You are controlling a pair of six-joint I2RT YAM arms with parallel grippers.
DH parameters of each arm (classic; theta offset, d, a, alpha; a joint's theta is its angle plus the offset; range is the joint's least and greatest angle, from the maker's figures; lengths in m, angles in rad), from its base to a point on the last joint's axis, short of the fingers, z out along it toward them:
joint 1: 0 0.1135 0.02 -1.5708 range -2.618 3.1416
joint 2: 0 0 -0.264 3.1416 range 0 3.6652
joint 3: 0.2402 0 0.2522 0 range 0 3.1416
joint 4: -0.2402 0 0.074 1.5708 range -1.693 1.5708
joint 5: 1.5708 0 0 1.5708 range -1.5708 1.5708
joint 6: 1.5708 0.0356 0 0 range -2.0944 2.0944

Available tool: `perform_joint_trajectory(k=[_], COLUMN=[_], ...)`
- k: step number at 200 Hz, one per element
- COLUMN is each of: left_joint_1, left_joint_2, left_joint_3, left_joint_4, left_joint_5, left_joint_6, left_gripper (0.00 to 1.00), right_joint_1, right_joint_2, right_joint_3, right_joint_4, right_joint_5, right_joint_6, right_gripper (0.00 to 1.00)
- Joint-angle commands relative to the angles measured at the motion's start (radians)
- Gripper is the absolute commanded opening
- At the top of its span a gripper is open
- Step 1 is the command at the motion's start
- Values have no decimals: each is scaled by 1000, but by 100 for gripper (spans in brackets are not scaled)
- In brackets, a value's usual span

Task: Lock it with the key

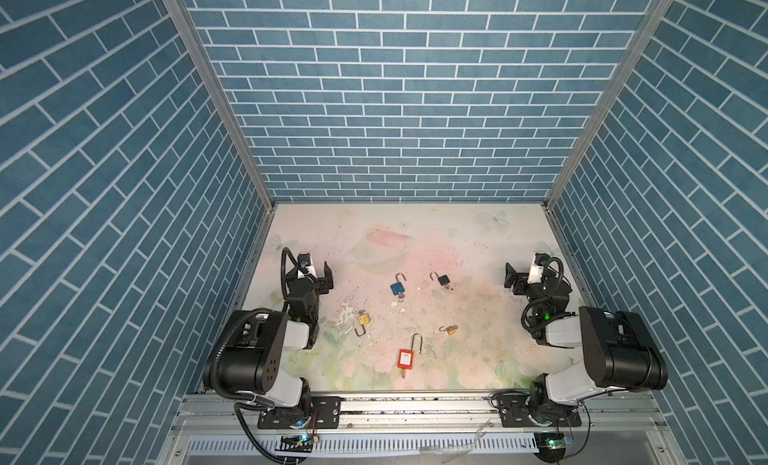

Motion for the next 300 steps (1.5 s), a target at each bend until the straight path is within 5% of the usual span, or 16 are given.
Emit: perform_joint_trajectory(k=[1,269,300], left_joint_1=[6,4,-43], left_joint_2=[-3,-5,-138], left_joint_3=[4,4,37], left_joint_4=[13,13,-134], left_joint_5=[21,20,-125], left_joint_6=[12,11,17], left_gripper=[87,87,87], right_joint_1=[-1,-1,-1], right_joint_2=[8,2,-95], right_joint_3=[-8,-31,-4], right_joint_4=[23,67,-52], right_joint_5=[-10,8,-8], right_joint_6=[-24,-15,-20], right_gripper=[98,99,99])
